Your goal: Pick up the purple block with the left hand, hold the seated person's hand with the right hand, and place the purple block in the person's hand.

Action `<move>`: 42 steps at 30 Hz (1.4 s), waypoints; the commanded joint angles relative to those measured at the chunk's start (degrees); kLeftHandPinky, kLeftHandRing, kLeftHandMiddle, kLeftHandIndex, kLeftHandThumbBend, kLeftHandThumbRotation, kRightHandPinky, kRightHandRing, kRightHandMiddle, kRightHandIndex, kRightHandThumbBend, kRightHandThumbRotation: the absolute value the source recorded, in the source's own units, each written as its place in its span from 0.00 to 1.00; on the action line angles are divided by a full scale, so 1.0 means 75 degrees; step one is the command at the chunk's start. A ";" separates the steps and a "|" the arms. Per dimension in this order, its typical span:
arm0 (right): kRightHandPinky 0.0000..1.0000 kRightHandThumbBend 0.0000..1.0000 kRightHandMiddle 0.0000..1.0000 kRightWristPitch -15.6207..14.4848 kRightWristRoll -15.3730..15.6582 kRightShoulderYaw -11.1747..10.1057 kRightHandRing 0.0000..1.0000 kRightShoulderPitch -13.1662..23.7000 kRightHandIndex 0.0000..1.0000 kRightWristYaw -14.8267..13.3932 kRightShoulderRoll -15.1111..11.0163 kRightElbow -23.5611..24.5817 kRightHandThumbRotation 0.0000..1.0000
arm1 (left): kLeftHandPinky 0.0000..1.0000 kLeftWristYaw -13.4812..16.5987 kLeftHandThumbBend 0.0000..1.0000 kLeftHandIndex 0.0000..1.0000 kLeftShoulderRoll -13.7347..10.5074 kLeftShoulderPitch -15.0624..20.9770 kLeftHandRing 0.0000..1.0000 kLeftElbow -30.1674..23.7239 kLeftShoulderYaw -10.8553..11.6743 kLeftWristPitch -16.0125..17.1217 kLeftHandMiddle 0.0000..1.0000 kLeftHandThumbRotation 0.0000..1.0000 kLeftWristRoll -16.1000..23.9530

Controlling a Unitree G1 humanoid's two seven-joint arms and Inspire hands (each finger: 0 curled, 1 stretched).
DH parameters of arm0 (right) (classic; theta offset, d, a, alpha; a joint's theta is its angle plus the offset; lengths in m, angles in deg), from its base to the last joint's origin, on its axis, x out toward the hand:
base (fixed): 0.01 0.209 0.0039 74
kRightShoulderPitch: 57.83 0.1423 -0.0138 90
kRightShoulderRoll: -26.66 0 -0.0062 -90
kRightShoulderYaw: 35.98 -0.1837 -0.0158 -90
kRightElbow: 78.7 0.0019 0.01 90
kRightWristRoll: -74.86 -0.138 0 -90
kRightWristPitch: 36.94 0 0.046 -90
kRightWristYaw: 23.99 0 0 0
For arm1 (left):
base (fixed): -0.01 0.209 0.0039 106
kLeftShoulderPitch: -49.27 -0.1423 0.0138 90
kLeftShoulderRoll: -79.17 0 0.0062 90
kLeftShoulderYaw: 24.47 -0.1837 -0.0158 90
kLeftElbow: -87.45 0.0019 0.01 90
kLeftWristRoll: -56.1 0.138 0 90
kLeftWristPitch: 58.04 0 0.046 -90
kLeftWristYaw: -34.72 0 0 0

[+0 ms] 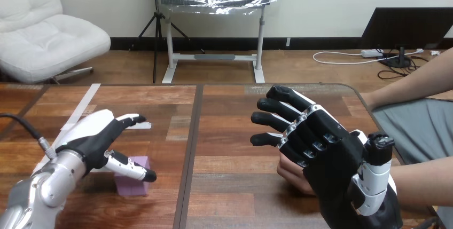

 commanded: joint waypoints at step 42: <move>0.70 0.90 0.83 0.0137 -0.0113 -0.0060 0.81 0.0373 0.83 -0.0022 0.0138 0.0130 0.94 | 0.98 -0.0326 1.00 0.86 -0.0138 0.1056 0.89 0.0499 -0.0529 0.0020 0.87 0.23 0.0098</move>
